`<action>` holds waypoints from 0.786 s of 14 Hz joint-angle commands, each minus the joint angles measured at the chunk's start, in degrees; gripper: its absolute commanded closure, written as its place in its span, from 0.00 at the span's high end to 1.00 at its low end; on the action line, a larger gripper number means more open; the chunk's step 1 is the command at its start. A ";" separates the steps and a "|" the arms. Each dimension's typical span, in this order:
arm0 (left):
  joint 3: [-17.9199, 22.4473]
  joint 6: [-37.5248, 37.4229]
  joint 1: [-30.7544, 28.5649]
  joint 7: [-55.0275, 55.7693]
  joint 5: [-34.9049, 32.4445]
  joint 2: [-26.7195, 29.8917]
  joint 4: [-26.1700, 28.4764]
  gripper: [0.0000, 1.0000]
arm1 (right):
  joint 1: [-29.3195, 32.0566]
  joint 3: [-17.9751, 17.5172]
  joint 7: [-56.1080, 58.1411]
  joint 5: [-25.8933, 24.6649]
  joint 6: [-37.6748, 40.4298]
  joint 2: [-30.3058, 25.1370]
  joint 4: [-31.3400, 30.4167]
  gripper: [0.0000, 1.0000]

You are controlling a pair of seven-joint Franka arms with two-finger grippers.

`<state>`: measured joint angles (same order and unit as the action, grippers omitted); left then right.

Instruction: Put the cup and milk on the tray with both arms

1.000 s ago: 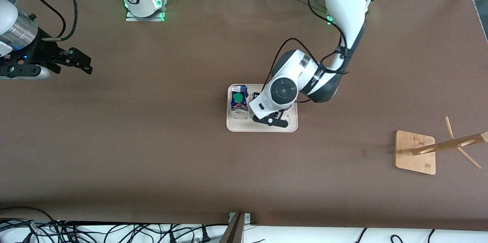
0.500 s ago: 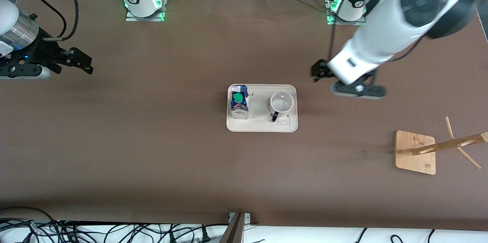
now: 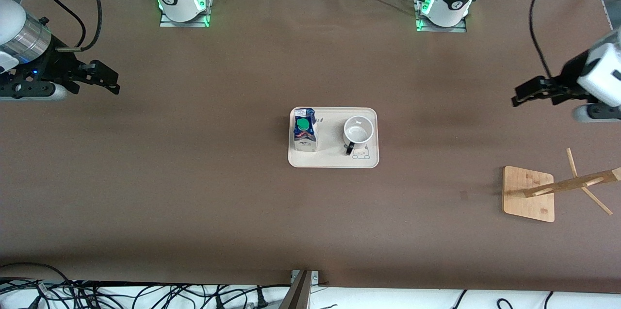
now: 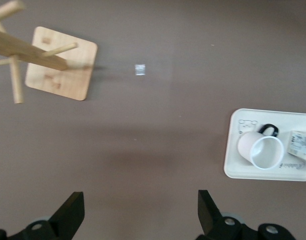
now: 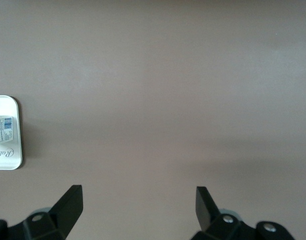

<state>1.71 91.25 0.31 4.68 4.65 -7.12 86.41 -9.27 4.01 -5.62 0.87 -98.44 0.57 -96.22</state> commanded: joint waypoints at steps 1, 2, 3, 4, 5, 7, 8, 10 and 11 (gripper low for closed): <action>0.14 1.04 -0.22 -0.81 -0.79 1.14 2.18 1.00 | -0.14 -0.15 -0.19 -0.43 -0.08 0.57 1.12 1.00; 0.14 1.56 -0.31 -0.81 -0.87 1.32 2.96 1.00 | -0.14 -0.23 -0.19 -0.34 -0.08 0.57 1.12 1.00; 0.14 3.39 -0.66 -0.72 -1.13 2.02 4.36 1.00 | -0.14 -0.24 -0.19 -0.51 0.00 0.57 1.12 1.00; 0.14 5.06 -1.36 -0.72 -3.23 3.33 5.51 1.00 | -0.22 -0.24 -0.19 -0.52 0.09 0.75 1.12 1.00; 0.05 5.86 -1.11 -0.72 -6.99 3.43 5.52 1.00 | -0.22 -0.24 -0.27 -0.43 0.27 0.84 1.12 1.00; -1.61 5.61 0.21 -0.20 -12.45 3.87 5.70 1.00 | -0.14 -0.24 -0.27 -0.25 0.36 0.84 1.12 1.00; -2.93 5.61 0.74 -0.02 -15.87 3.87 5.35 1.00 | -0.14 -0.24 -0.36 -0.16 0.36 0.84 1.12 1.00; -3.12 5.26 1.01 -0.98 -15.90 4.57 4.82 1.00 | -0.14 -0.24 -0.36 -0.16 0.36 0.93 1.12 1.00; -2.51 5.17 0.40 -1.85 -15.29 5.09 4.82 1.00 | -0.14 -0.24 -0.36 -0.16 0.36 0.84 1.12 1.00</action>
<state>-1.41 95.82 1.21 4.33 -9.47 -4.33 89.85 -9.31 3.94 -5.62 0.87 -98.57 1.07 -96.22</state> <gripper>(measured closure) 0.000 0.000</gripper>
